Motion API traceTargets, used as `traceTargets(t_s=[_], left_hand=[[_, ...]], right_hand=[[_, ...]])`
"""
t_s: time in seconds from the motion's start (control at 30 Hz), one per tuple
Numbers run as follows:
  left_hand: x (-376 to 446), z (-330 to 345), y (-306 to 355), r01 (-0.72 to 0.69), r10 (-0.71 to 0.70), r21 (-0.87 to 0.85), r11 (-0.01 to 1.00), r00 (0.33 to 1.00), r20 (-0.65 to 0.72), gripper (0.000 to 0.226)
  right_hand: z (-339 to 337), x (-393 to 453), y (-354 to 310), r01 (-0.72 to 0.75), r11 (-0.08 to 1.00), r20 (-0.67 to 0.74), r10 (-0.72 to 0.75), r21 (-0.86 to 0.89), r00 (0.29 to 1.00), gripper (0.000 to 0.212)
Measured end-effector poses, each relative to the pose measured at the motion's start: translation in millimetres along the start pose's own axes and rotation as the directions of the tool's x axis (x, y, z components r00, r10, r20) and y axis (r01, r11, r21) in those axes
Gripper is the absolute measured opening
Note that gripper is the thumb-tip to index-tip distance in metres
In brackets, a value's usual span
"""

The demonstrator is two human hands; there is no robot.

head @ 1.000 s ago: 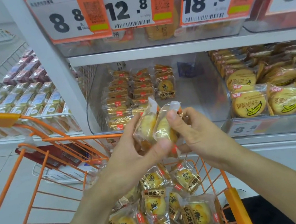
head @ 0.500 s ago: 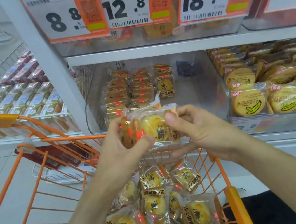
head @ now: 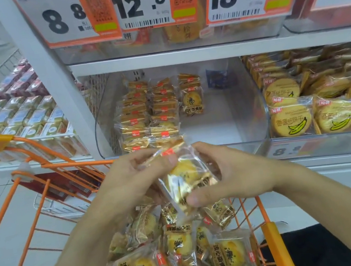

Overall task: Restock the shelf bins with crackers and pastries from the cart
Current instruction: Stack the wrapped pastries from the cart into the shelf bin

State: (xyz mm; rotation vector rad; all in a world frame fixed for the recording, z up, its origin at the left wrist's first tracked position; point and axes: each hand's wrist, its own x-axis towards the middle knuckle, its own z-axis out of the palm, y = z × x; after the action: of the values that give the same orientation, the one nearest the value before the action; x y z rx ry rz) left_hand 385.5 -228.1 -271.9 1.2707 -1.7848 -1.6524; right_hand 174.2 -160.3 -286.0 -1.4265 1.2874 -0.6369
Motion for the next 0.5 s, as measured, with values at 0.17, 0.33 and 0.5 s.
traceTargets(t_s=[0.17,0.33,0.5], left_hand=[[4.7,23.7,-11.5,0.061,-0.129,-0.190,0.980,0.920,-0.369,0.082],[8.2,24.1,-19.8,0.125,-0.170,-0.298,0.946,0.977,-0.130,0.091],[2.3,20.9,-19.1,-0.023,0.044,0.091,0.996,0.970,-0.239,0.099]], right_hand=[[12.3,5.4,-1.8,-0.048,0.942,-0.110,0.089,0.331,0.990,0.065],[35.7,13.4,-1.9,0.027,0.943,-0.261,0.064,0.332,0.963,0.066],[14.2,9.0,-6.5,0.019,0.999,-0.117,-0.015,0.034,0.993,0.084]])
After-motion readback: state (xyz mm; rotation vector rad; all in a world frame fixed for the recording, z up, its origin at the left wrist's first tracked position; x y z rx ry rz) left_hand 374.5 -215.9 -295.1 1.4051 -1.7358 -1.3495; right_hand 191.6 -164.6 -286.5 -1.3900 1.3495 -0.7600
